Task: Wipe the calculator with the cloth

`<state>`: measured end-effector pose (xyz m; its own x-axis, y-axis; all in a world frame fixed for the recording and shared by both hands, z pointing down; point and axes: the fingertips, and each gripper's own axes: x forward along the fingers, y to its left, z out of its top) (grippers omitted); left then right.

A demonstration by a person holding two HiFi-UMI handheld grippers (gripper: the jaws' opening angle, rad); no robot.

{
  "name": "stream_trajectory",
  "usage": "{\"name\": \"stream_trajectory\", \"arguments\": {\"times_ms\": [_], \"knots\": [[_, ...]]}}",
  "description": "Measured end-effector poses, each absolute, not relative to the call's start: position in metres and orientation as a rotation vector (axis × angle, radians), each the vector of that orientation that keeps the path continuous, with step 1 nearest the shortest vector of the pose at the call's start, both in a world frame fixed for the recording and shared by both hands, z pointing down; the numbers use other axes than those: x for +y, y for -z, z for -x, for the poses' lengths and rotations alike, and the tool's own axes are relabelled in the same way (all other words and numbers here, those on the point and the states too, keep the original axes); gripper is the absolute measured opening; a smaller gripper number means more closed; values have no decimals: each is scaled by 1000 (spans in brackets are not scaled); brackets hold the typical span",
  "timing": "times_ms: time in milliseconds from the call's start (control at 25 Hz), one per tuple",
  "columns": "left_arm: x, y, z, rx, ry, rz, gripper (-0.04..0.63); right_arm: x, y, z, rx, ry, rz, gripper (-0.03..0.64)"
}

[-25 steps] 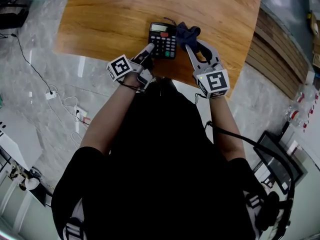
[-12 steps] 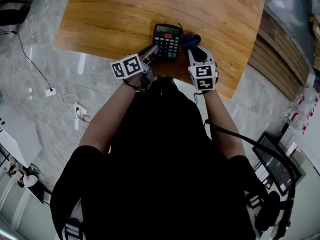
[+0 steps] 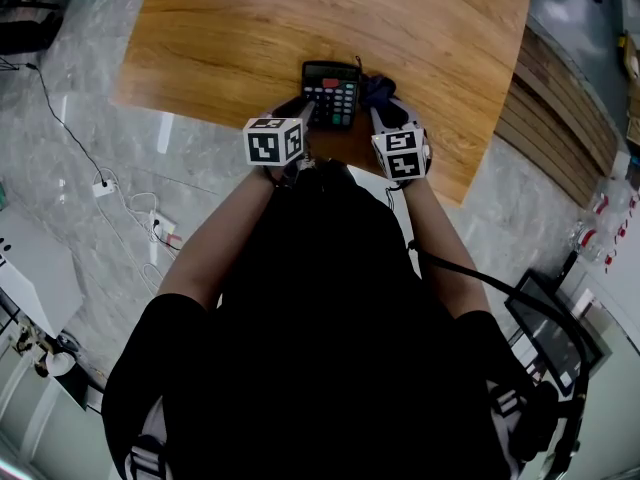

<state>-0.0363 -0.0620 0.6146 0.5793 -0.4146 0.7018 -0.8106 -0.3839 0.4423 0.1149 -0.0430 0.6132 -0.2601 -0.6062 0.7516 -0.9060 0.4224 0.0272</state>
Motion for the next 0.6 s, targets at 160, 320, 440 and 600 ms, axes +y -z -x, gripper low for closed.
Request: {"name": "stream_trajectory", "arguments": {"times_ms": [160, 320, 440, 600], "knots": [[-62, -614, 36, -1015, -776, -2095, 120, -42, -610, -115, -1962, -558, -1248, 86], [-63, -608, 34, -1069, -977, -2276, 124, -45, -596, -111, -1977, -549, -1237, 124], [-59, -598, 30, -1078, -1003, -2376, 117, -47, -584, -116, -1985, -524, -1261, 129], [-68, -568, 27, -1116, -841, -2426, 94, -55, -547, -123, -2025, -459, -1341, 129]]}}
